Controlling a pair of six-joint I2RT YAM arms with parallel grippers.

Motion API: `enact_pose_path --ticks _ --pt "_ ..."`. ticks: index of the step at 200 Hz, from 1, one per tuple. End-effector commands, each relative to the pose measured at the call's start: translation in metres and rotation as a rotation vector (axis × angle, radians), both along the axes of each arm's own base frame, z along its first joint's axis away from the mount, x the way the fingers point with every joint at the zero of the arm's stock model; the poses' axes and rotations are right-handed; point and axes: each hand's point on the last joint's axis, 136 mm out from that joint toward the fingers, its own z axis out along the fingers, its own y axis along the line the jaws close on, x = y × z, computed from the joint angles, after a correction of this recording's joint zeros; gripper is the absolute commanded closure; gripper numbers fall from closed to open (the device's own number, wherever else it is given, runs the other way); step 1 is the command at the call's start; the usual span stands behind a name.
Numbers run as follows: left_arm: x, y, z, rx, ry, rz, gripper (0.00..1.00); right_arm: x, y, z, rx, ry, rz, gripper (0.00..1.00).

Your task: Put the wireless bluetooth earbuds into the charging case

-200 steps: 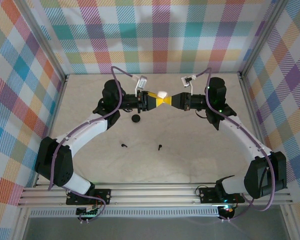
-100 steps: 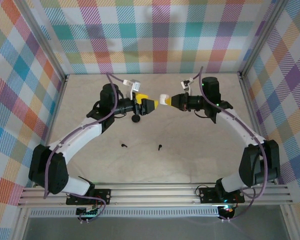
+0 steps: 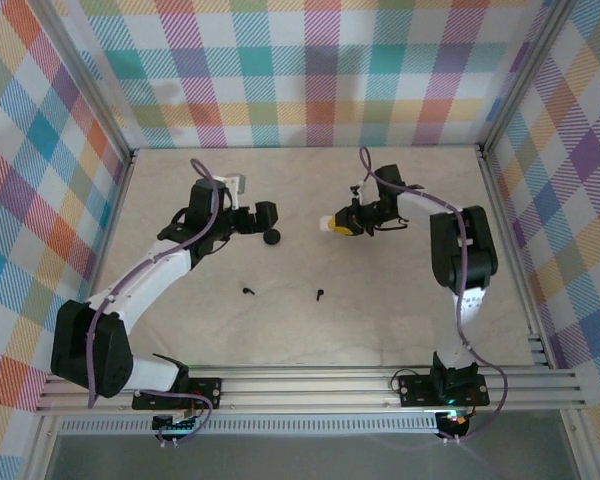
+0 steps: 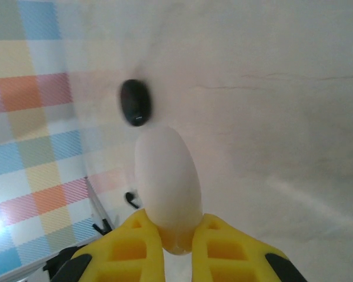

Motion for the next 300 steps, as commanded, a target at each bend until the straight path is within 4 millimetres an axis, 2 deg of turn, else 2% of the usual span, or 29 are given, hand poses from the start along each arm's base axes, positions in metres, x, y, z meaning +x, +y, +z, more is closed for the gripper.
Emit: enact_pose_path --ticks 1,36,92,104,116,133,154,210,228,238,259,300 --pt "0.001 0.04 -0.042 -0.018 0.147 0.182 0.0 0.01 -0.006 -0.01 -0.032 0.011 0.01 0.99" --pt "0.0 0.052 -0.068 0.022 0.241 0.167 0.0 0.015 -0.014 -0.032 -0.109 0.052 0.016 0.95" --pt "0.002 0.056 -0.076 0.082 0.25 0.149 0.0 0.017 -0.029 -0.052 -0.191 0.098 0.016 0.87" --pt "0.004 0.056 -0.074 0.09 0.246 0.143 0.0 0.017 -0.03 -0.053 -0.195 0.103 0.012 0.82" --pt "-0.002 0.057 -0.079 0.105 0.278 0.138 0.0 0.017 -0.033 -0.053 -0.208 0.104 0.007 0.75" --pt "-0.002 0.057 -0.076 0.108 0.27 0.135 0.0 0.017 -0.037 -0.051 -0.234 0.098 0.007 0.65" --pt "-0.004 0.06 -0.073 0.116 0.266 0.141 0.0 0.015 -0.044 -0.043 -0.275 0.09 0.009 0.59" --pt "-0.018 0.07 -0.072 0.147 0.284 0.173 0.0 0.004 -0.067 0.0 -0.423 -0.002 0.003 0.55" --pt "-0.023 0.073 -0.071 0.15 0.291 0.192 0.0 0.001 -0.067 0.015 -0.483 -0.06 0.016 0.56" --pt "-0.025 0.074 -0.071 0.15 0.29 0.2 0.0 0.0 -0.06 0.023 -0.511 -0.109 0.045 0.55" --pt "-0.029 0.077 -0.071 0.144 0.287 0.218 0.0 -0.003 -0.029 0.033 -0.566 -0.218 0.141 0.54" --pt "-0.035 0.071 -0.073 0.075 0.281 0.216 0.0 0.008 0.059 0.037 -0.562 -0.39 0.279 0.5"
